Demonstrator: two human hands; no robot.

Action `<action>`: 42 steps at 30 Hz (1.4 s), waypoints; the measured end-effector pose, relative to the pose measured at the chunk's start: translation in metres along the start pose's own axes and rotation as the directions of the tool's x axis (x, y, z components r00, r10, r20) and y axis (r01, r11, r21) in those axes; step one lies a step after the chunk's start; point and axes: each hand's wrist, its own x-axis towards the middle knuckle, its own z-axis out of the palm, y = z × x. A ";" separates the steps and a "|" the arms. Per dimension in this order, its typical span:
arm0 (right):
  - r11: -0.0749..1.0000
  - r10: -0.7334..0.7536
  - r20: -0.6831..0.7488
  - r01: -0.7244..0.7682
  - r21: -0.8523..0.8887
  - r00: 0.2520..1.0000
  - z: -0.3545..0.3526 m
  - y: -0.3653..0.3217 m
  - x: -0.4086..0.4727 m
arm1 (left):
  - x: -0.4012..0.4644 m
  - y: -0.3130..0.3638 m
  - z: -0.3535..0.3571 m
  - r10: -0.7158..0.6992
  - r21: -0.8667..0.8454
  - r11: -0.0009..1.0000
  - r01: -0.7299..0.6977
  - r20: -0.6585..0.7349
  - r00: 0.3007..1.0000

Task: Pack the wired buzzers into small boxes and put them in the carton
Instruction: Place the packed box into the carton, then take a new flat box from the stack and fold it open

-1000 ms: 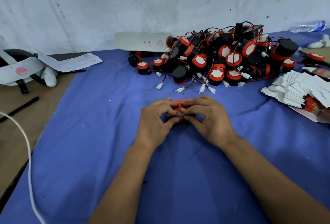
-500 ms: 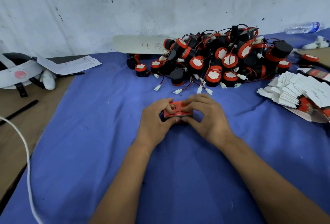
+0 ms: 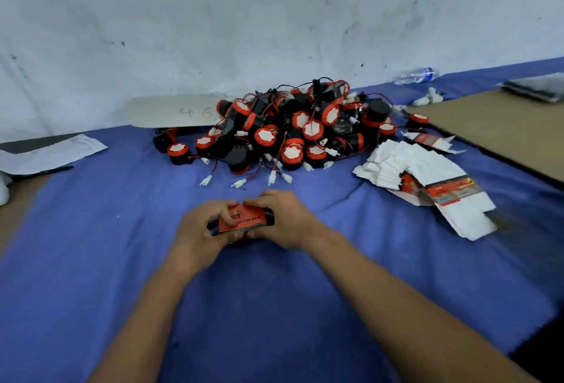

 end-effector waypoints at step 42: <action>0.689 0.215 -0.912 -0.716 -0.112 0.349 -0.332 -0.075 -0.362 | -0.032 0.444 0.264 0.804 -0.347 0.591 -0.728 0.181 0.567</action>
